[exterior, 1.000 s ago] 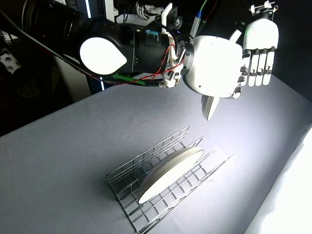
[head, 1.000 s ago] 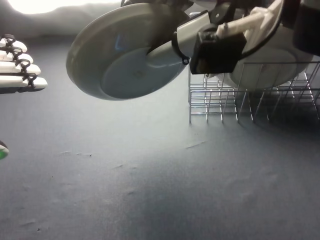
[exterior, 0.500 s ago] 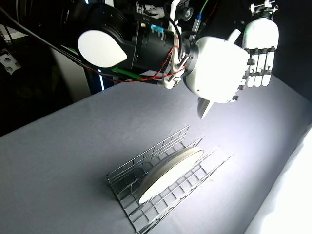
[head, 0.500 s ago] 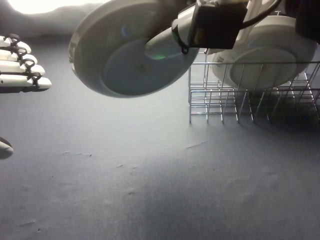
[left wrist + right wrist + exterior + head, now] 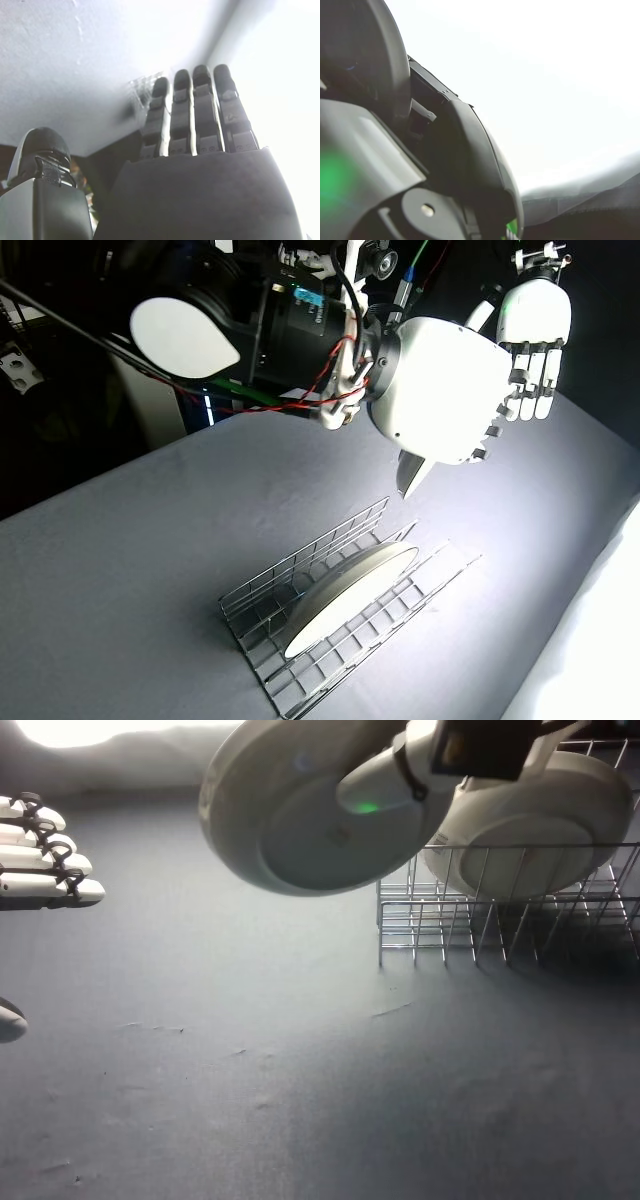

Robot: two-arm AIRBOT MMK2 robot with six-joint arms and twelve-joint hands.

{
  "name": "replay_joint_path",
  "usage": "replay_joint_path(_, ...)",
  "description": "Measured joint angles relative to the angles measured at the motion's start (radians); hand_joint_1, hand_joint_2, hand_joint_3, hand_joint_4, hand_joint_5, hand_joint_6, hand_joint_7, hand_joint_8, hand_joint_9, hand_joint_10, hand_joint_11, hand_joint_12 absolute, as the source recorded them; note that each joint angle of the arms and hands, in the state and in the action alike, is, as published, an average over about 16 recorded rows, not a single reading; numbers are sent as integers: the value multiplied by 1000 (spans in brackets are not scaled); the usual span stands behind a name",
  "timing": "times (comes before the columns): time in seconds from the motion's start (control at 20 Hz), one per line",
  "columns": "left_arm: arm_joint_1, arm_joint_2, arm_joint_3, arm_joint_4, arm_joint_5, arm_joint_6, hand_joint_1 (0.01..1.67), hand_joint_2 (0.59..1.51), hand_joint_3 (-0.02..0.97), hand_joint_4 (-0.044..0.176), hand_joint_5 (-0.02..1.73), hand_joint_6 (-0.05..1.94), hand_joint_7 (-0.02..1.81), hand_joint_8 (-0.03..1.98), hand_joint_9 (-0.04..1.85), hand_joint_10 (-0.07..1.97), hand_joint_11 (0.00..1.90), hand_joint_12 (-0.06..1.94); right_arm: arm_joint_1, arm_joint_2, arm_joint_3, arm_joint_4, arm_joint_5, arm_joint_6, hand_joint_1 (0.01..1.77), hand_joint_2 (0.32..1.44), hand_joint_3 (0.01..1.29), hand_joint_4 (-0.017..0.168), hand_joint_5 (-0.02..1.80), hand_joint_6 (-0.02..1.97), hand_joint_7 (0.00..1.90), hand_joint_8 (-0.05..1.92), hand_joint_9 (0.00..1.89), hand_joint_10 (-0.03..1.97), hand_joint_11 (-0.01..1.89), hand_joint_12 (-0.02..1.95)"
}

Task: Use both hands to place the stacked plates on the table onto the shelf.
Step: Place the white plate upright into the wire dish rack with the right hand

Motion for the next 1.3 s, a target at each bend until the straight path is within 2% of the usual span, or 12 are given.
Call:
replay_joint_path(0.55, 0, -8, 6, 12, -5, -16, 16, 1069, 11, 1, 160, 8, 168, 4, 153, 7, 16, 255, 12, 120, -49, 1, -20, 1, 1368, 1021, 13, -8, 858, 1060, 982, 912, 975, 1110, 761, 1229)
replay_joint_path(0.95, -3, -13, 5, 20, -6, -18, 15, 1068, 12, 1, 170, 8, 179, 3, 162, 7, 16, 277, -21, 197, -82, 1, -11, 2, 1368, 1021, 13, -8, 858, 1058, 982, 905, 972, 1115, 753, 1229)
replay_joint_path(1.3, -5, -16, 0, 25, -6, -18, 15, 1068, 12, 1, 183, 8, 191, 3, 174, 7, 16, 318, -57, 228, -89, 1, 12, -5, 1368, 1022, 13, -8, 862, 1058, 986, 887, 968, 1111, 746, 1235)
